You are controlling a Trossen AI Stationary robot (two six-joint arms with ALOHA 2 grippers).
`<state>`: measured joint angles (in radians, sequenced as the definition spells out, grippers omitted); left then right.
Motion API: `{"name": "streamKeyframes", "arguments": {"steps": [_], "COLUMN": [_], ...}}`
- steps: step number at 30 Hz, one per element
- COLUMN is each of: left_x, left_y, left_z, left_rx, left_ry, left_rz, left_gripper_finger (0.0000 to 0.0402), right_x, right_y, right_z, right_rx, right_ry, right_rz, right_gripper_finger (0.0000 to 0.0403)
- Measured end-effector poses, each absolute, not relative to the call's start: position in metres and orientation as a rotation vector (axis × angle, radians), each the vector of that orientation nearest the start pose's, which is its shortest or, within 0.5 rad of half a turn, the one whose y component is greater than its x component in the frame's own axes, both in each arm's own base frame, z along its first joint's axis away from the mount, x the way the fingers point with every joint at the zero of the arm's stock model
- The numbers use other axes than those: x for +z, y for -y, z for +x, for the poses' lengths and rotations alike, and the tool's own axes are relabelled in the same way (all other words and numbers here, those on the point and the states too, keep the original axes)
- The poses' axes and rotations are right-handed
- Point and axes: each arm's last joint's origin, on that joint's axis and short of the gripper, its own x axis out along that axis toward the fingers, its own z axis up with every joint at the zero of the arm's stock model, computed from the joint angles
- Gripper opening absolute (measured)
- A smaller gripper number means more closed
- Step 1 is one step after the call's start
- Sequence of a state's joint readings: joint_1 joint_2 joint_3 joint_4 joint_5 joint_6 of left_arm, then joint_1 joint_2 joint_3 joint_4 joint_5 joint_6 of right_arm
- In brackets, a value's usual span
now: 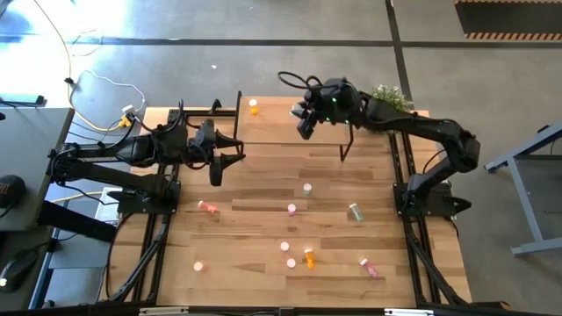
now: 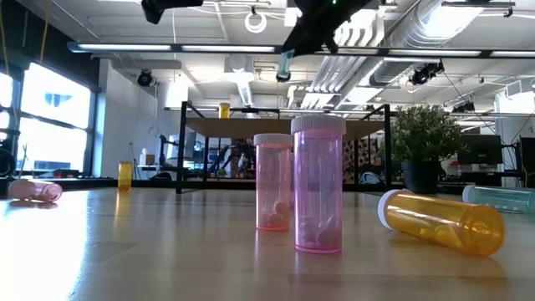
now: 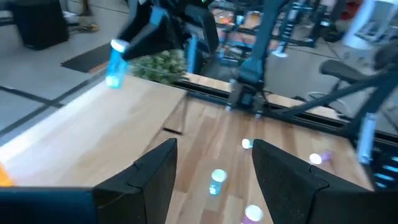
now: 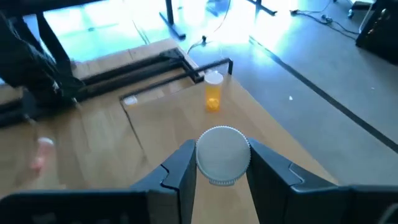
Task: Pick and place medicine bottles onto shelf by color
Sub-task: Put the bottom left green pill bottle on the shelf
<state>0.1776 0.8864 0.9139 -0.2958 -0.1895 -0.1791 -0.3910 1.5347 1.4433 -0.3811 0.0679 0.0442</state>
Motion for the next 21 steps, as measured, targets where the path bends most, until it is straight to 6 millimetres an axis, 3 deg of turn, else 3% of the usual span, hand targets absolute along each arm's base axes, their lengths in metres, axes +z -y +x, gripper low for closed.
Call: {"name": "streamKeyframes", "arguments": {"steps": [7,13,21], "left_x": [0.342,0.341,0.339], "left_y": [-0.052,-0.065,-0.071], "left_z": [0.188,0.186,0.182], "left_rx": [0.494,0.541,0.579], "left_ry": [-0.288,-0.289,-0.308], "left_rz": [-0.174,-0.189,-0.2], "left_gripper_finger": [0.0197,0.0197,0.0197], "right_x": [0.34,0.338,0.322], "right_y": [0.164,0.185,0.201], "right_z": [0.332,0.354,0.379], "right_rx": [-0.458,-0.391,-0.347], "right_ry": [-0.483,-0.474,-0.649], "right_rz": [0.043,-0.014,-0.027], "right_gripper_finger": [0.0108,0.0108,0.0108]}}
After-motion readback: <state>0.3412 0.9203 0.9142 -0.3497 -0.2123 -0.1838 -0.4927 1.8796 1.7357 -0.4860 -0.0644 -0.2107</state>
